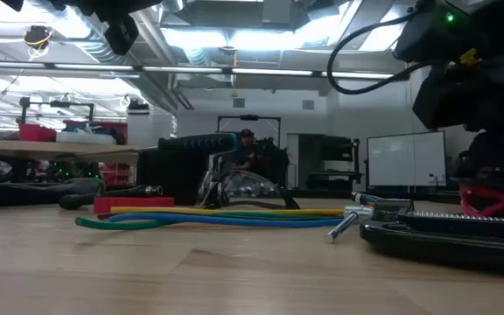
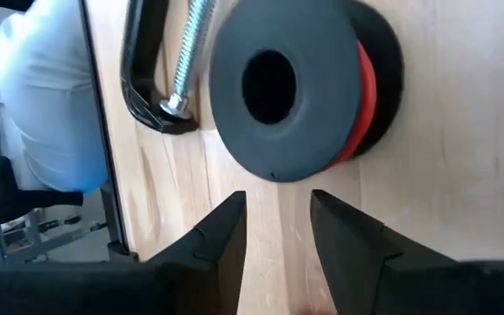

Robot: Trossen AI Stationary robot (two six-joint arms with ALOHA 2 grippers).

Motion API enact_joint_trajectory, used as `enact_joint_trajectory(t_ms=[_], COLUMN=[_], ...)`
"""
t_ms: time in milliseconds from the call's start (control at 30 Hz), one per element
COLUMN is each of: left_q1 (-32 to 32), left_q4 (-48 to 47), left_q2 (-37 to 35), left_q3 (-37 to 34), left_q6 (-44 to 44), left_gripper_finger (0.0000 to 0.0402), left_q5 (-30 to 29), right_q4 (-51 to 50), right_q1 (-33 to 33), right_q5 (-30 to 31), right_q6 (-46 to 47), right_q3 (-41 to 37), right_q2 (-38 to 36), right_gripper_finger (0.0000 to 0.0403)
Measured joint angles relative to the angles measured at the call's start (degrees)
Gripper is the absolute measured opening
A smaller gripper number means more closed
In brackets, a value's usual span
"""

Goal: Coil cords
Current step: Uncoil the red wire from the black spool

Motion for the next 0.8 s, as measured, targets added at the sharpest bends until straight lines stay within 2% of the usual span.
enact_joint_trajectory(t_ms=[300,433,700,800], left_q1=[0.0,0.0,0.0,0.0], left_q4=[0.0,0.0,-1.7,-1.7], left_q2=[0.0,0.0,0.0,0.0], left_q3=[0.0,0.0,0.0,0.0], left_q6=[0.3,0.3,0.2,0.2], left_gripper_finger=[0.0001,0.0001,0.0001,0.0001], left_q5=[0.0,0.0,0.0,0.0], right_q4=[6.8,7.1,7.2,7.6], right_q1=[0.0,0.0,0.0,0.0], right_q5=[2.3,5.3,5.4,7.6], right_q6=[3.9,6.4,9.4,13.2], right_q3=[0.0,0.0,0.0,0.0], right_q2=[0.0,0.0,0.0,0.0], right_gripper_finger=[0.0134,0.0134,0.0134,0.0134])
